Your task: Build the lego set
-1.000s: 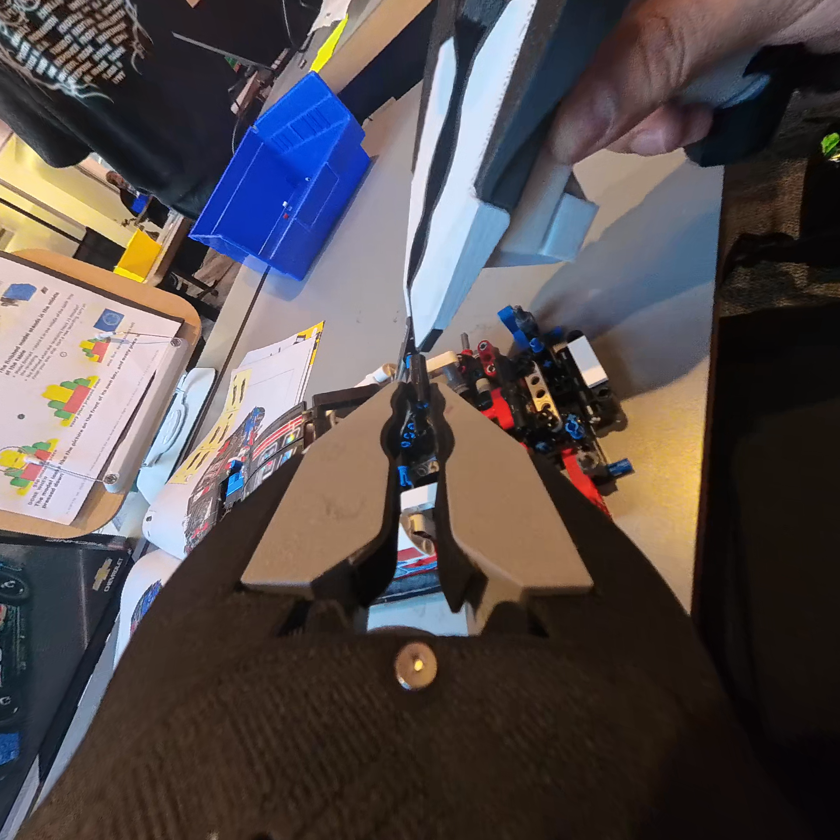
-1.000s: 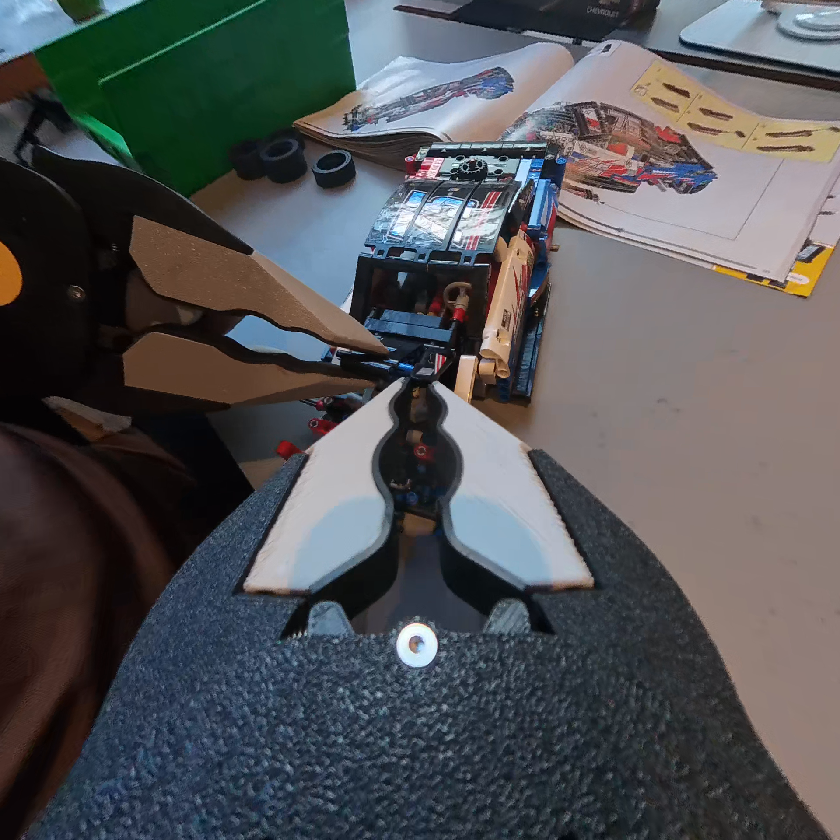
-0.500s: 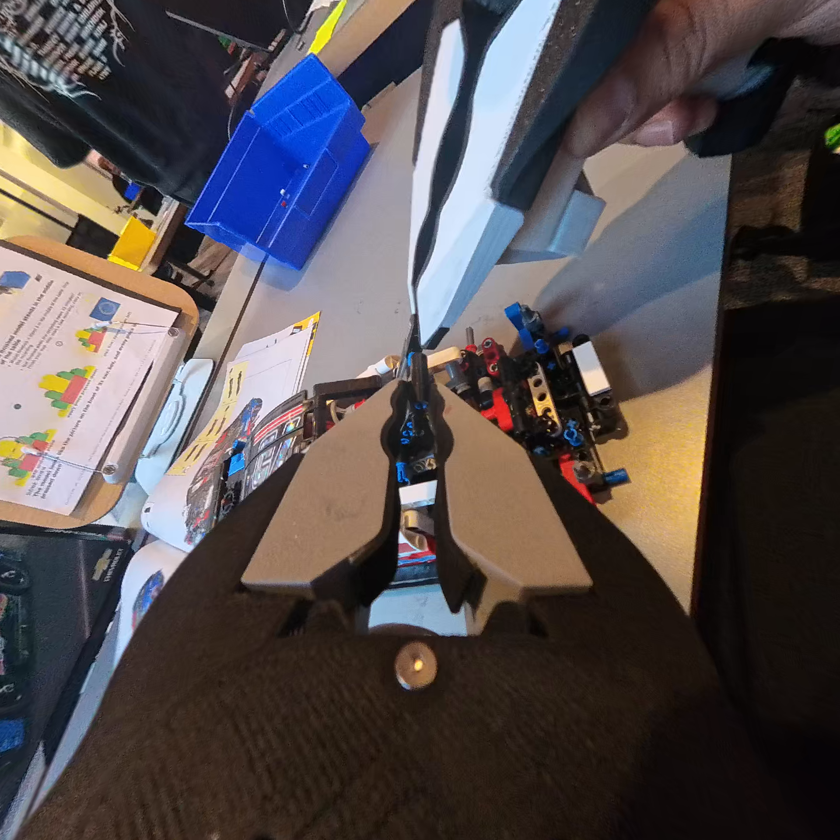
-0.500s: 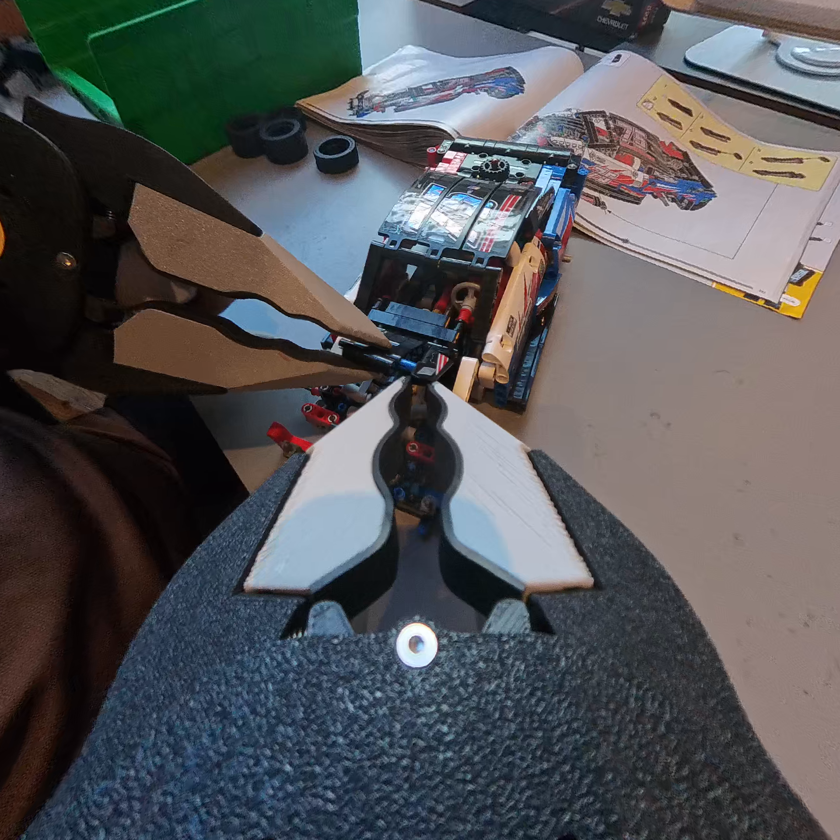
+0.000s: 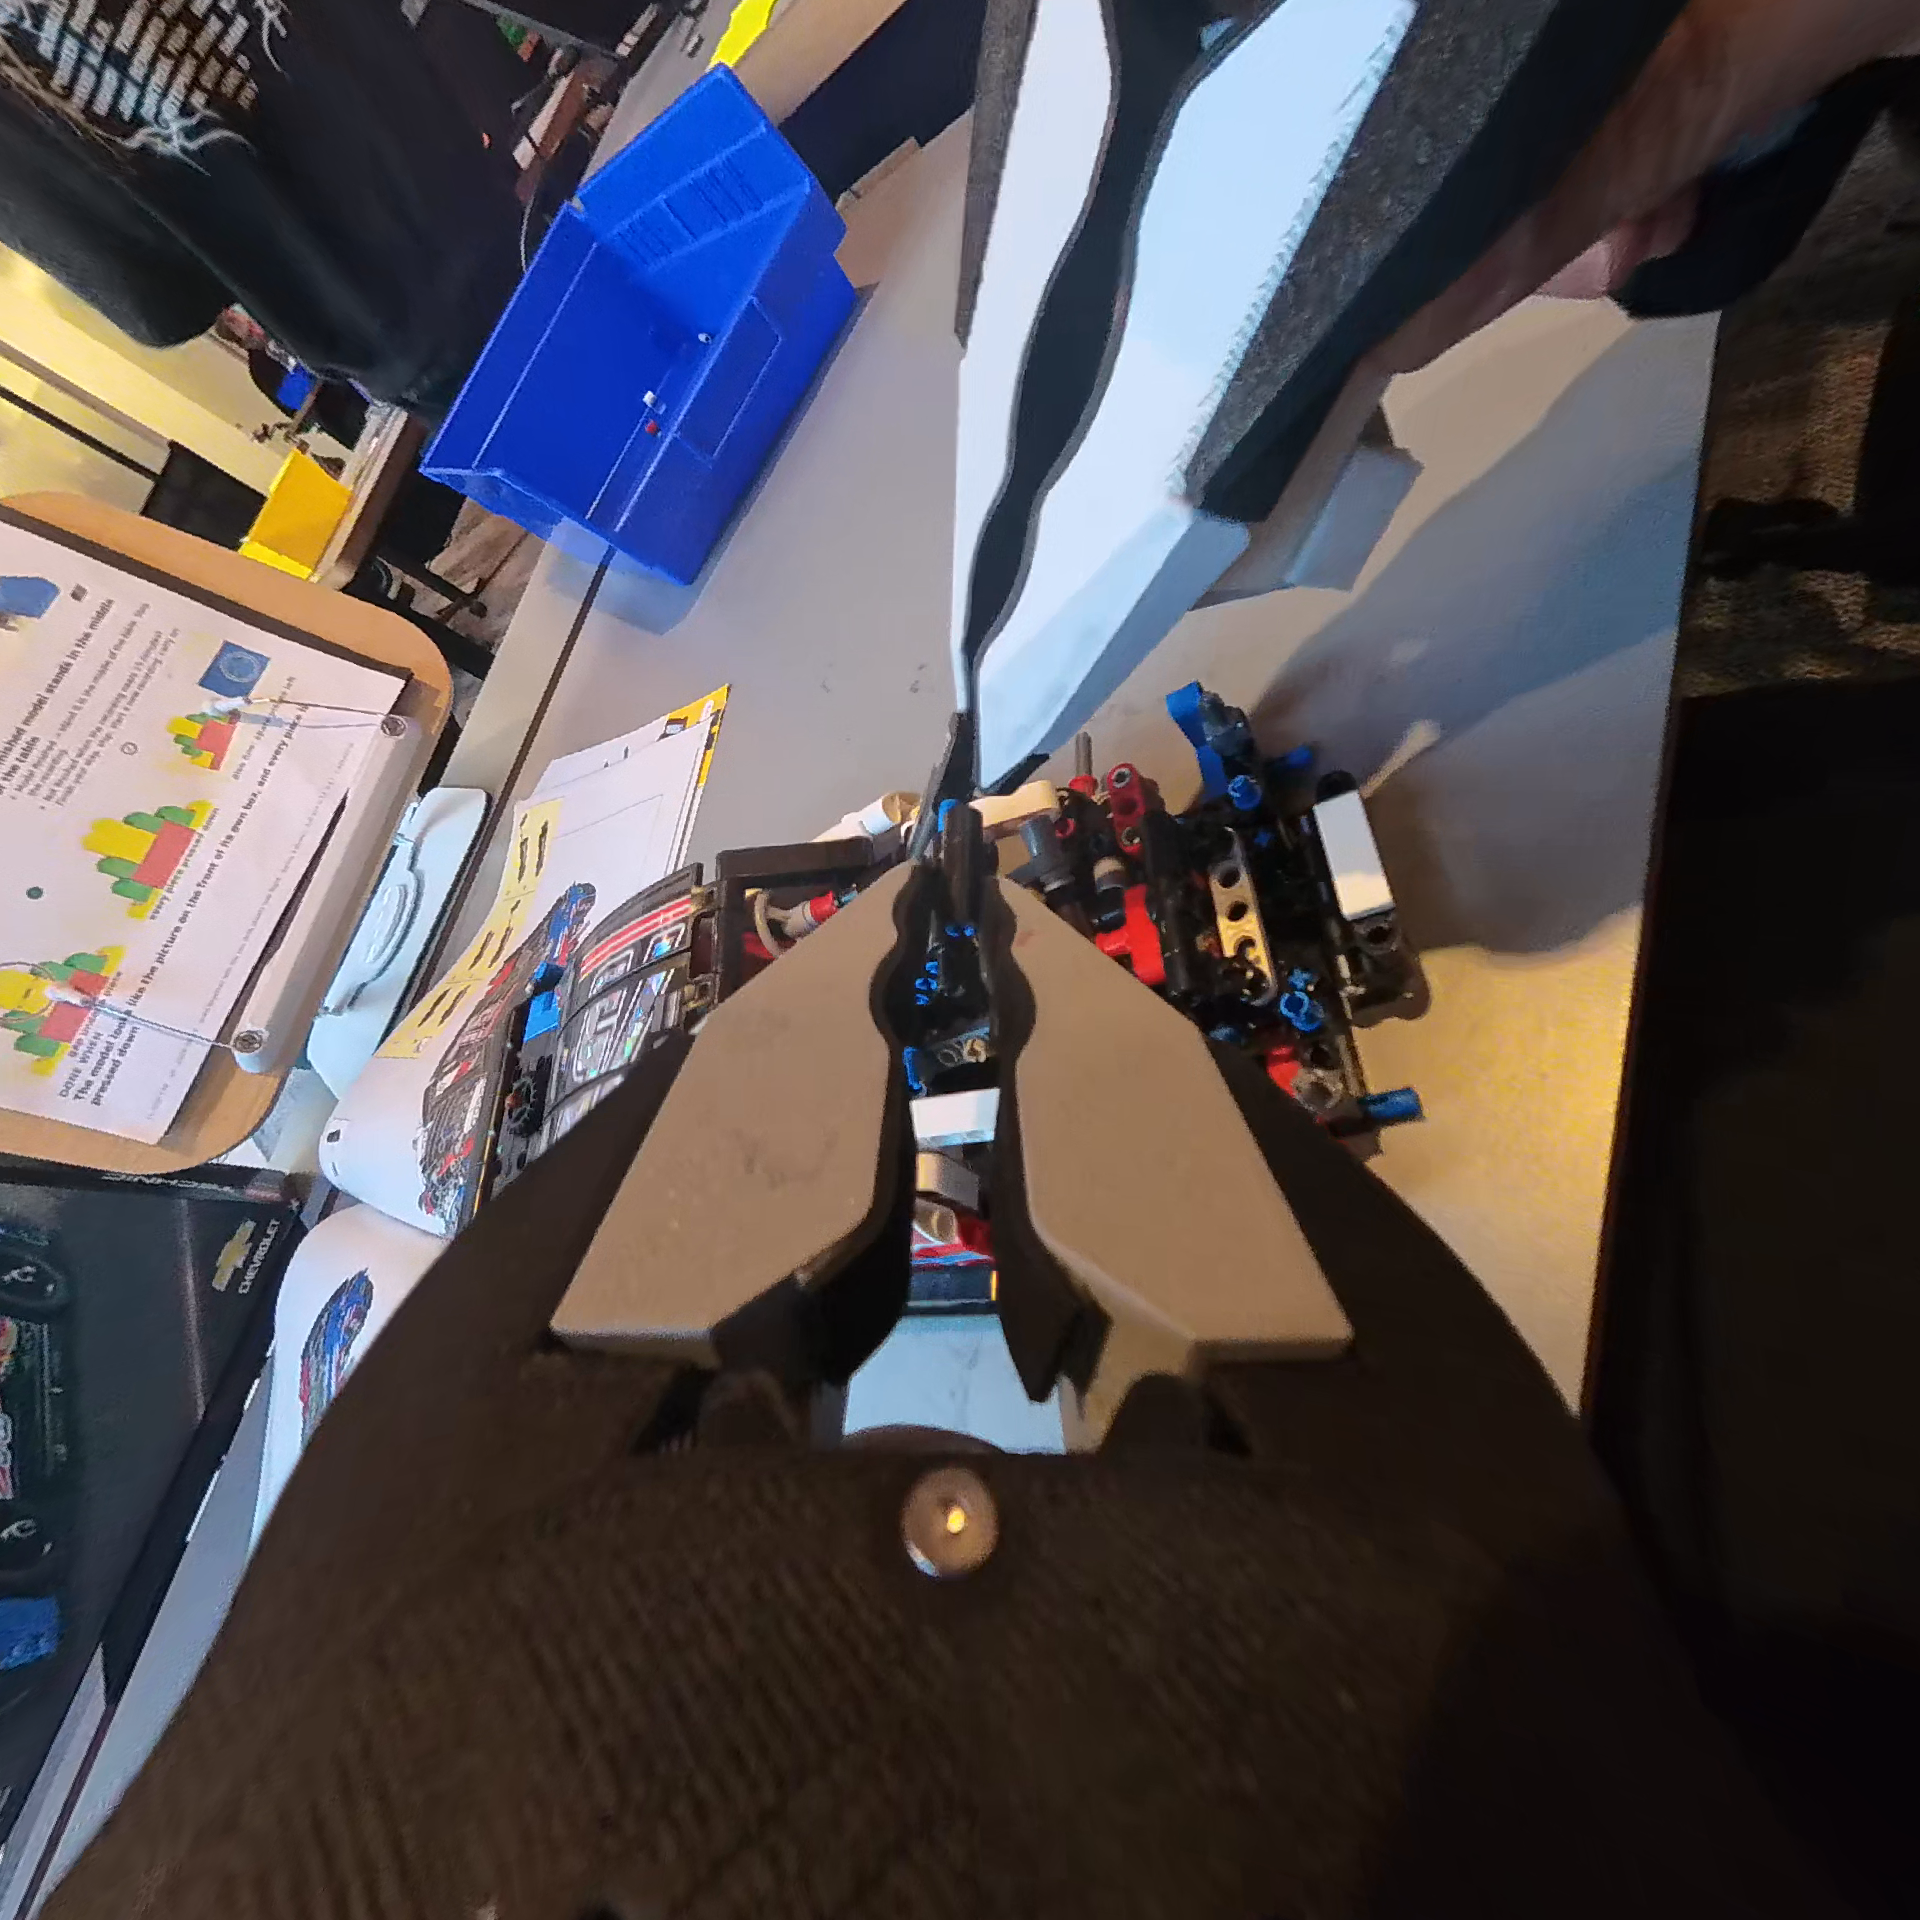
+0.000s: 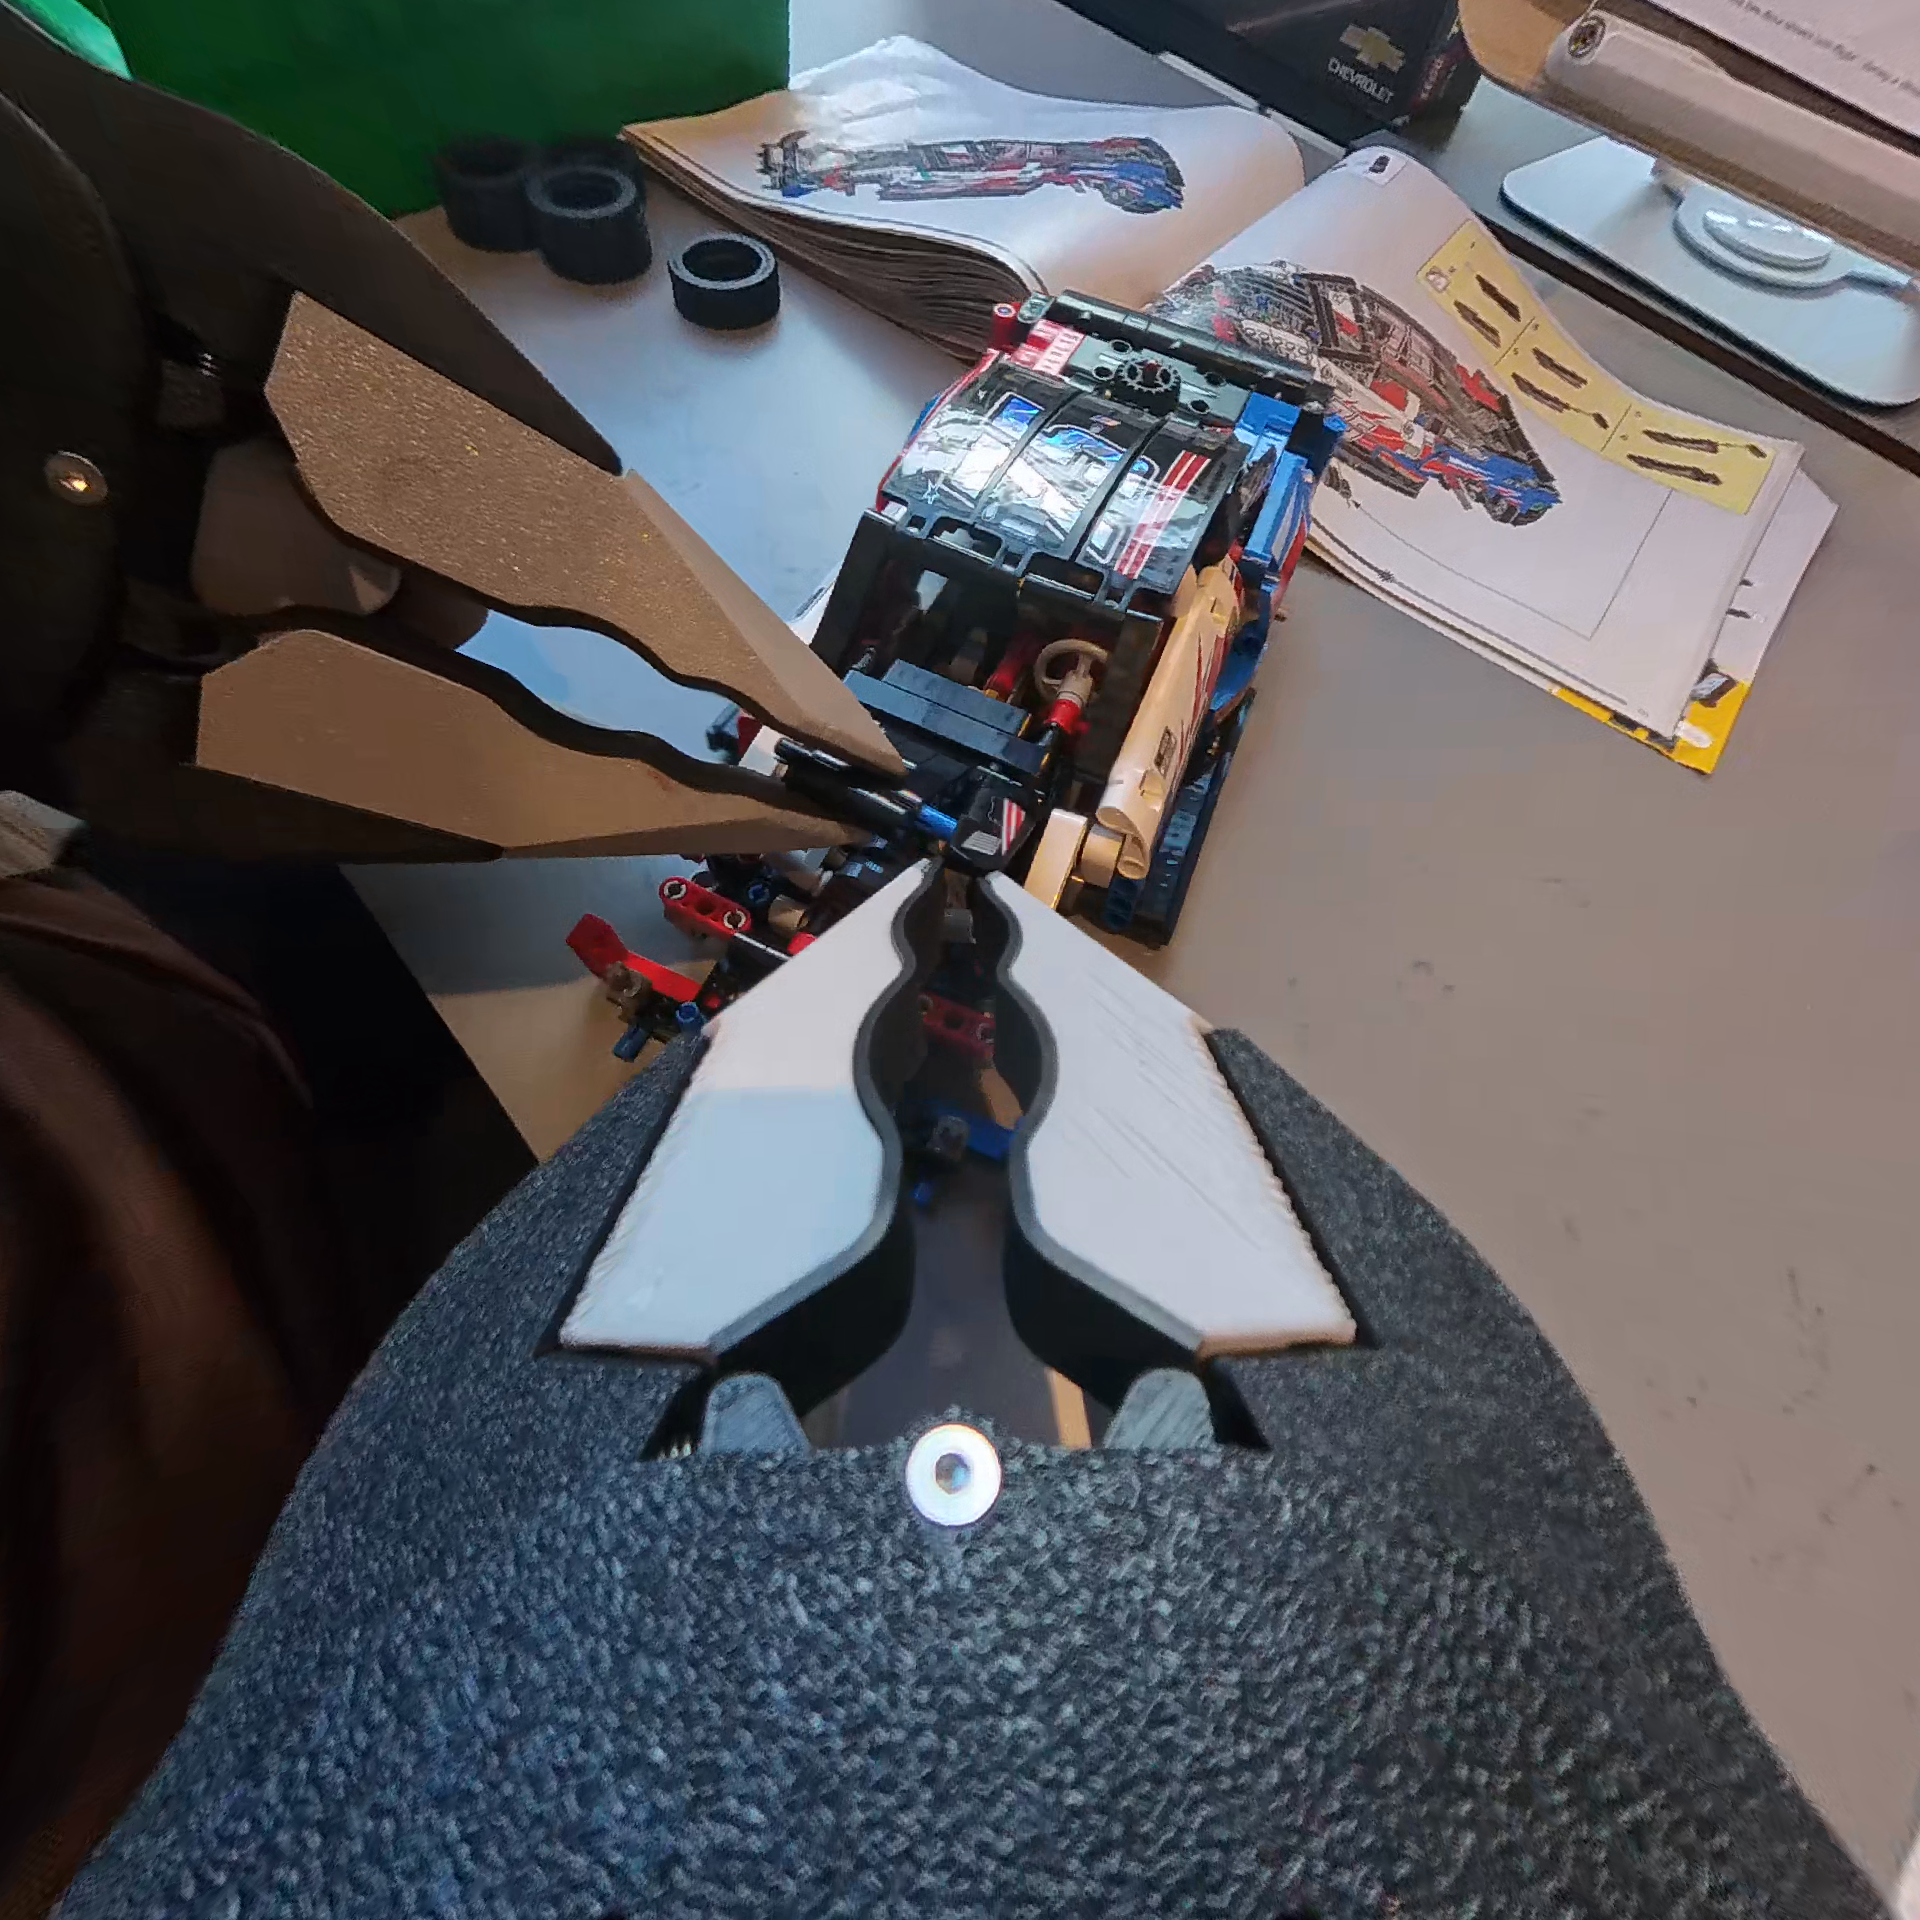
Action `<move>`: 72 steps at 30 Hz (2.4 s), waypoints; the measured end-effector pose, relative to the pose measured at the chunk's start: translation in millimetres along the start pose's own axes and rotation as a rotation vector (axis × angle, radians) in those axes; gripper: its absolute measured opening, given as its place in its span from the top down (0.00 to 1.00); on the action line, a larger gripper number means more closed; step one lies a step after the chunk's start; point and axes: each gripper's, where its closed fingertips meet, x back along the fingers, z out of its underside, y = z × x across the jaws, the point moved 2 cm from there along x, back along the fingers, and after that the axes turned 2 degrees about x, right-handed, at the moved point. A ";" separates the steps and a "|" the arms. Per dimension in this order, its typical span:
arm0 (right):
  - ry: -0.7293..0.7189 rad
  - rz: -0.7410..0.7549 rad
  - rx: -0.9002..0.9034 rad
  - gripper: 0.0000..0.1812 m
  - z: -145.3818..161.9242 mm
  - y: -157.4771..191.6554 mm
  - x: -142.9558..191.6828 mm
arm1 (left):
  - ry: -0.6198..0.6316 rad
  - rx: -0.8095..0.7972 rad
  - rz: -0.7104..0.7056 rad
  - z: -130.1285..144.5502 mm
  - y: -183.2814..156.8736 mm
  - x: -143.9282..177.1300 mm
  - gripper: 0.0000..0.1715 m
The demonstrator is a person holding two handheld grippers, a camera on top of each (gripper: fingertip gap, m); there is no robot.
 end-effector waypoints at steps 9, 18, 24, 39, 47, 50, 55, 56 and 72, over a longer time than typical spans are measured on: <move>-0.095 -0.271 -0.222 0.89 2.8 -0.2 12.3 | -0.038 -0.037 -0.009 4.7 -2.1 8.5 0.96; 0.030 -0.358 0.270 0.87 4.3 17.6 -1.3 | -0.105 -0.103 -0.031 23.5 -6.3 39.7 0.96; -0.042 -0.507 0.496 0.83 -10.7 38.2 -19.4 | -0.140 -0.092 -0.015 31.7 -6.1 48.9 0.96; -0.095 -0.444 0.816 0.89 -10.9 46.7 -23.8 | -0.102 -0.068 0.029 33.0 -8.6 48.1 0.95; -0.109 -0.405 0.818 0.92 -14.4 47.8 -25.2 | -0.091 -0.062 0.056 32.1 -6.0 48.2 0.95; -0.102 -0.413 0.747 0.92 -16.7 46.5 -25.1 | -0.089 -0.098 0.055 31.3 -2.6 48.1 0.96; -0.087 -0.423 0.720 0.92 -17.0 46.7 -25.4 | -0.091 -0.090 0.062 31.6 -2.6 47.9 0.96; -0.085 -0.430 0.705 0.92 -17.3 46.3 -25.6 | -0.085 -0.094 0.062 31.5 -2.2 47.5 0.96; -0.088 -0.456 0.589 0.93 -24.6 41.4 -29.4 | -0.101 -0.074 0.073 29.0 5.9 45.6 0.97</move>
